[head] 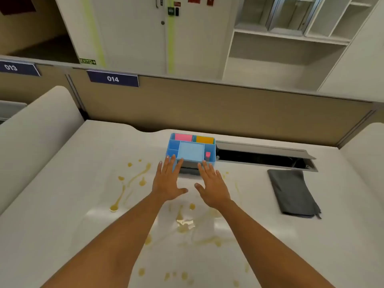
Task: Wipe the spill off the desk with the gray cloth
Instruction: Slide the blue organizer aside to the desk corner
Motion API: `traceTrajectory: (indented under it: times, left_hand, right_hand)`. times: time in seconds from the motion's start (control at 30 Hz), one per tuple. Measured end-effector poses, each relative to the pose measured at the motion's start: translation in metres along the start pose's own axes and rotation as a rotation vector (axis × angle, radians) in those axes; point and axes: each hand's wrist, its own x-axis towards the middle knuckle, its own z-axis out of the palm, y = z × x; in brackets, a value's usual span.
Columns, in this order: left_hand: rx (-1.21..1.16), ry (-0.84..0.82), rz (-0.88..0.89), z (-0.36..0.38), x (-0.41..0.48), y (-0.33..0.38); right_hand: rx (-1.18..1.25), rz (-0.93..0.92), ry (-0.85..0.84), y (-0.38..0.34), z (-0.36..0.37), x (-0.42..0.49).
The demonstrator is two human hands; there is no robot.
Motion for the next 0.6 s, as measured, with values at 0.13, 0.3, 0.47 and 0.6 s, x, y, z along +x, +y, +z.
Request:
traceTrajectory:
  times: [0.13, 0.3, 0.47, 0.6]
  left_hand:
    - [0.100, -0.055, -0.033, -0.007, 0.021, -0.003]
    - [0.055, -0.044, -0.095, -0.015, 0.049, 0.001]
    - [-0.283, -0.107, -0.244, -0.018, 0.070, 0.000]
    - [-0.344, -0.014, -0.247, -0.014, 0.074, 0.006]
  right_hand:
    - [-0.033, 0.037, -0.013, 0.009, 0.004, 0.023]
    - [-0.013, 0.063, -0.041, 0.019, 0.016, 0.035]
    - [0.013, 0.053, -0.038, 0.026, 0.021, 0.035]
    - [0.025, 0.051, -0.027, 0.032, 0.021, 0.033]
